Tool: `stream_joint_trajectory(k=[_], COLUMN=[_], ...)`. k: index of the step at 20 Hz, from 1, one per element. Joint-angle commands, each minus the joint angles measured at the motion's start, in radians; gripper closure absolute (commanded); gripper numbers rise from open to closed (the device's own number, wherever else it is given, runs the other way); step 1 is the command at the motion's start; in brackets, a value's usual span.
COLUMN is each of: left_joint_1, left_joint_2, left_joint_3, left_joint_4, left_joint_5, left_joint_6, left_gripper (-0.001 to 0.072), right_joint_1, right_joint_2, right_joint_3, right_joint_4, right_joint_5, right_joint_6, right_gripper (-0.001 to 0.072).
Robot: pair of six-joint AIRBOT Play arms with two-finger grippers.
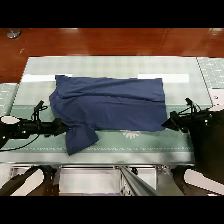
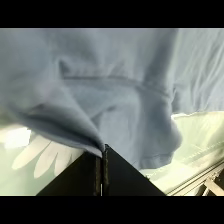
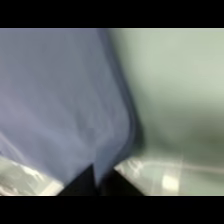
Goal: Fold the shirts.
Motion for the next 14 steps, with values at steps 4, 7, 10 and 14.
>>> stream_joint_trajectory(k=[4, 7, 10, 14], left_joint_1=[0.064, 0.038, -0.026, -0.052], left_joint_2=[-0.008, -0.115, -0.321, -0.588], left_joint_3=[0.206, 0.362, 0.570, 0.874], left_joint_4=[0.000, -0.001, -0.012, -0.012], left_joint_5=[-0.044, 0.006, 0.065, 0.064], left_joint_6=[-0.002, -0.002, -0.053, -0.164], left_gripper=[0.0689, 0.0689, 0.0689, 0.0689], right_joint_1=[0.005, 0.018, 0.072, 0.125], right_joint_2=[-0.015, -0.083, -0.193, -0.370], right_joint_3=[0.187, 0.333, 0.482, 0.692], right_joint_4=[0.036, 0.105, 0.155, 0.157], right_joint_5=[0.050, 0.046, -0.006, -0.052], right_joint_6=[-0.025, -0.013, -0.006, 0.065], right_gripper=[0.0687, 0.0687, 0.0687, 0.0687])
